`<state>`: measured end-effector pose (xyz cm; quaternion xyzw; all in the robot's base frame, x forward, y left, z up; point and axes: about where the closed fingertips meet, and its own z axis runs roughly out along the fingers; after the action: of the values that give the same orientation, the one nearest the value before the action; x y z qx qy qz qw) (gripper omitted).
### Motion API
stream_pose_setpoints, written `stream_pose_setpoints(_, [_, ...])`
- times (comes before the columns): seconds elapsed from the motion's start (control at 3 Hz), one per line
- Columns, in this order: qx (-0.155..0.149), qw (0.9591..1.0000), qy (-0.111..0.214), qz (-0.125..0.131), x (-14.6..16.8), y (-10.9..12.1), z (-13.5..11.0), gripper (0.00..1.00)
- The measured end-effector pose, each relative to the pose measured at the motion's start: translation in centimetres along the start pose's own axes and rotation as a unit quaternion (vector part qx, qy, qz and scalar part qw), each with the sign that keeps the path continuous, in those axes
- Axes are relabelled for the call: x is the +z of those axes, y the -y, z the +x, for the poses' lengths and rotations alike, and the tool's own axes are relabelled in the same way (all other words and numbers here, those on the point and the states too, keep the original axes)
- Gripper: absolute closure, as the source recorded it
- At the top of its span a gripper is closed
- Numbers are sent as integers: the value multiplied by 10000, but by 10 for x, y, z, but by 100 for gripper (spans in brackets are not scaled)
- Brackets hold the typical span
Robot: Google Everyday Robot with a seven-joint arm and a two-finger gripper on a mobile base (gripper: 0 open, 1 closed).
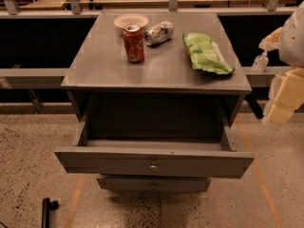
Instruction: Close top drawer
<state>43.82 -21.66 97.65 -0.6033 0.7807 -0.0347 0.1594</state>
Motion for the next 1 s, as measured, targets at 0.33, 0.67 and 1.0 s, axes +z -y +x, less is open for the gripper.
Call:
stream_pose_setpoints(0.33, [0, 10000, 0, 0, 0, 0, 0, 0])
stream_pose_setpoints(0.67, [-16, 10000, 26, 18, -1, -1, -2, 11])
stream_pose_setpoints(1.0, [10, 10000, 81, -2, 14, -10, -6, 34])
